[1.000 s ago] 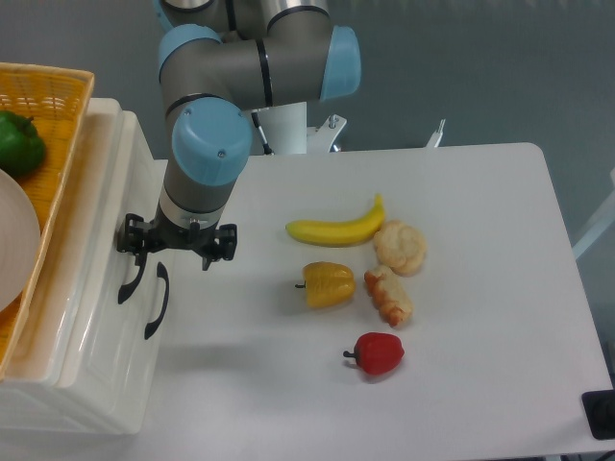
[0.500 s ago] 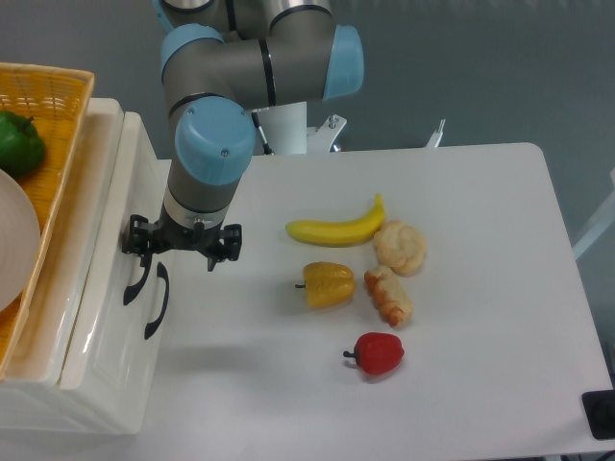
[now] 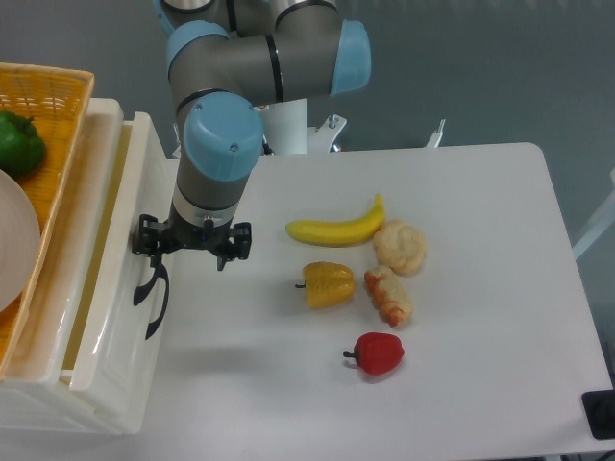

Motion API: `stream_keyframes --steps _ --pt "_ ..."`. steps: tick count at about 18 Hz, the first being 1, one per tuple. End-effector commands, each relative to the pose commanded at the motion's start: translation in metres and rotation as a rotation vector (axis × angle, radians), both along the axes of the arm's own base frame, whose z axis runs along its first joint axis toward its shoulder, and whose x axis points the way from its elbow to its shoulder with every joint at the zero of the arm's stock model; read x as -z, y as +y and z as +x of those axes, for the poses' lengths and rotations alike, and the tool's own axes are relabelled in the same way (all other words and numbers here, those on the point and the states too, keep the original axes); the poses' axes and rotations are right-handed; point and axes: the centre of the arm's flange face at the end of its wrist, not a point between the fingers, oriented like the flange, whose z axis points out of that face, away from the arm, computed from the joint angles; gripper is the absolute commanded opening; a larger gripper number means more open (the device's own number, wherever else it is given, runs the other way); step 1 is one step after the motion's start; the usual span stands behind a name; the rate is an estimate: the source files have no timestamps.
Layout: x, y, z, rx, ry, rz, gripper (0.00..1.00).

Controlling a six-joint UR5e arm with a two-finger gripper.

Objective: Slide the top white drawer open
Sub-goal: 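Pull the handle away from the cabinet, sliding the drawer out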

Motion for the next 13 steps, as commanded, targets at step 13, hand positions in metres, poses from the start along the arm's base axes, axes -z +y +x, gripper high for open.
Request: stream_keyframes --steps 13 --pt "-0.002 -0.016 -0.034 -0.018 0.021 0.003 1.0"
